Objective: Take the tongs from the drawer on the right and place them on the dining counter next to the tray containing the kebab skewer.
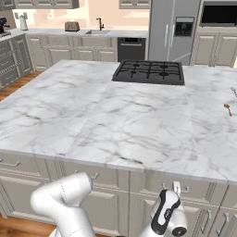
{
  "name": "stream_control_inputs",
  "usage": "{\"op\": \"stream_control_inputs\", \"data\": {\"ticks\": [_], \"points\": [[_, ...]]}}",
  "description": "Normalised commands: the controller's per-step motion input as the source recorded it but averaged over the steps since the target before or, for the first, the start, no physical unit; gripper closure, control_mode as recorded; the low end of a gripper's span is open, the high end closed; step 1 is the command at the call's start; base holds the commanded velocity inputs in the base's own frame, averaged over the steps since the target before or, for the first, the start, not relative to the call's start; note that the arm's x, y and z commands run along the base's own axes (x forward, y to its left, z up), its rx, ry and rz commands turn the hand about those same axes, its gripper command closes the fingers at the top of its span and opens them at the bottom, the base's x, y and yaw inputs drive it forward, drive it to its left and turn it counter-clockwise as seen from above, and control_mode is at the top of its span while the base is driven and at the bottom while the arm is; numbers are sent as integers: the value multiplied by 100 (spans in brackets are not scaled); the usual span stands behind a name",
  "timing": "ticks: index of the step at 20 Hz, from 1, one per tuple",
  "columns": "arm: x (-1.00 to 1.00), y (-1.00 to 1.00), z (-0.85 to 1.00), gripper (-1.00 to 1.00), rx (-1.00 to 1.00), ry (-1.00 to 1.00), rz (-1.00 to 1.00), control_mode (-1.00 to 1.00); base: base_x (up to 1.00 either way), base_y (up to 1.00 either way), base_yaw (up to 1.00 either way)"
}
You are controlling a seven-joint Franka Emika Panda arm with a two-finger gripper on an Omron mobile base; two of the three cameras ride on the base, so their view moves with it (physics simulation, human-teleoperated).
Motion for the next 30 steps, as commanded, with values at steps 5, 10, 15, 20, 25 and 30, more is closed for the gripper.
{"op": "stream_control_inputs", "data": {"ticks": [5, 10, 15, 20, 25, 30], "points": [[3, 0, -2, 100, 0, 0, 0, -100, 0, 0, 0], [0, 0, 0, 100, 0, 0, 0, -100, 0, 0, 0], [0, 0, 0, 100, 0, 0, 0, -100, 0, 0, 0], [-6, 0, -1, 100, 0, 0, 0, -100, 0, 0, 0], [-27, 0, -1, 100, 0, 0, 0, -100, 0, 0, 0], [-33, 0, -4, 100, 0, 0, 0, -100, 0, 0, 0]]}}
